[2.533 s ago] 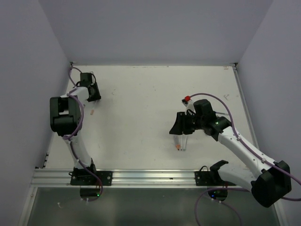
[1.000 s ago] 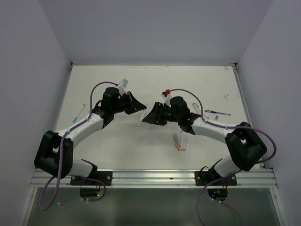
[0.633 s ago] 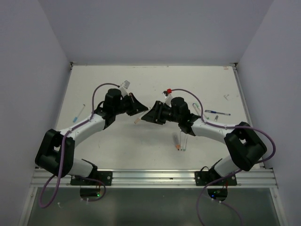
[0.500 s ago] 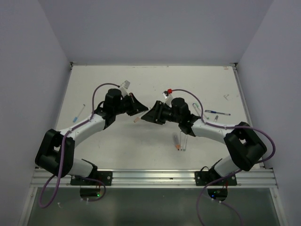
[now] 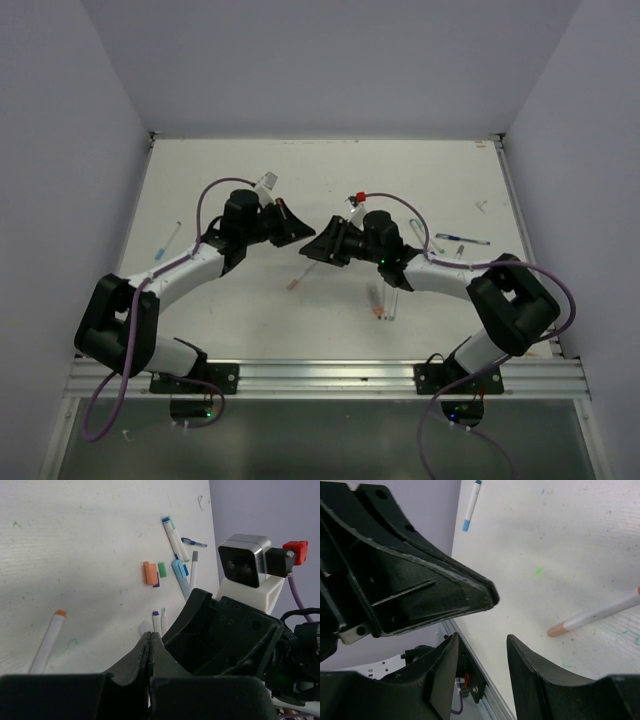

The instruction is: Open the pen caps

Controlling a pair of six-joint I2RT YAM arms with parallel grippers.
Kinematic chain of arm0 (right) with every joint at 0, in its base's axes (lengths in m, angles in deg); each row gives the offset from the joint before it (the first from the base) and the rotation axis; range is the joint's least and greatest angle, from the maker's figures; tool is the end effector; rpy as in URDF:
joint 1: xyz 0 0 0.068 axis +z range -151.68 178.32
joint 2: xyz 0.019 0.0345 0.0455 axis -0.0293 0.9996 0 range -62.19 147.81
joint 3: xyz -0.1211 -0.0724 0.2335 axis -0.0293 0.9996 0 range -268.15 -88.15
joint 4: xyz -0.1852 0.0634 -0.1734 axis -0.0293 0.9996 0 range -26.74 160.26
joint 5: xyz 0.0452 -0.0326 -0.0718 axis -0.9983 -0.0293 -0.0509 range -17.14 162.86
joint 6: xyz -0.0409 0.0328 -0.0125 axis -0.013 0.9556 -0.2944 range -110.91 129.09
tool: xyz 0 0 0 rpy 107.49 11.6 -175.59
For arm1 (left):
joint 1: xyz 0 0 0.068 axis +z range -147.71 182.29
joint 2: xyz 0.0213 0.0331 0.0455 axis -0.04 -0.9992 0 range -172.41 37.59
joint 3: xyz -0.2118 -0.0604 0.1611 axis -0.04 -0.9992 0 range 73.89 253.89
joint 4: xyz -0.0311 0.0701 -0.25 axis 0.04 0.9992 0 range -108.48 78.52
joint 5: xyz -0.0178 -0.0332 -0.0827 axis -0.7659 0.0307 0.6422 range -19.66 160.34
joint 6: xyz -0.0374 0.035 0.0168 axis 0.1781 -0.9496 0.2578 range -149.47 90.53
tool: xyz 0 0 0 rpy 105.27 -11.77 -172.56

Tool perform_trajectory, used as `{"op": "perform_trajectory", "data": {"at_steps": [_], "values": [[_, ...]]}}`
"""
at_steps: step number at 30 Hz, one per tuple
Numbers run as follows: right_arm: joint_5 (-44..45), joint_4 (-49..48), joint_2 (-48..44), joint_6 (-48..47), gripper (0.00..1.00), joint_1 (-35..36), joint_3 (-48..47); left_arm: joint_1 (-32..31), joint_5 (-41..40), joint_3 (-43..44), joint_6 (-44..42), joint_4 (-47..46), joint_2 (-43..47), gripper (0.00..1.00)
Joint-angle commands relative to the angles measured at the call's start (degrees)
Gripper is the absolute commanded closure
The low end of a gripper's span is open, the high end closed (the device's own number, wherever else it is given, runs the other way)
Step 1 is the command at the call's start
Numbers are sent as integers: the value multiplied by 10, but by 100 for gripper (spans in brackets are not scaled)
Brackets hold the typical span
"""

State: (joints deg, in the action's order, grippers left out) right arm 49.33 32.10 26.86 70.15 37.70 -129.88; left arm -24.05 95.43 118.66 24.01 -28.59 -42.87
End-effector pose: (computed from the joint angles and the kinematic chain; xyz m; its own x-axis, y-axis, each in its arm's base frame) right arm 0.2447 0.2192 0.2083 -0.8725 0.3218 -0.3676 -0.2367 0.3798 0.8943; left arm 0.2675 -0.1493 0.2339 -0.8286 -0.4018 -0.3897 0.1322 0.5360 -0.8338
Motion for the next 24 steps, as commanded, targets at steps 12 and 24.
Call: {"op": "perform_trajectory", "data": {"at_steps": [12,24], "values": [[169,364,-121,-155,49,2,-33,-5,-131,20,-168,182,7,54],[139,369,-138,-181,48,0,-7,-46,-125,-115,-163,89,29,41]]}}
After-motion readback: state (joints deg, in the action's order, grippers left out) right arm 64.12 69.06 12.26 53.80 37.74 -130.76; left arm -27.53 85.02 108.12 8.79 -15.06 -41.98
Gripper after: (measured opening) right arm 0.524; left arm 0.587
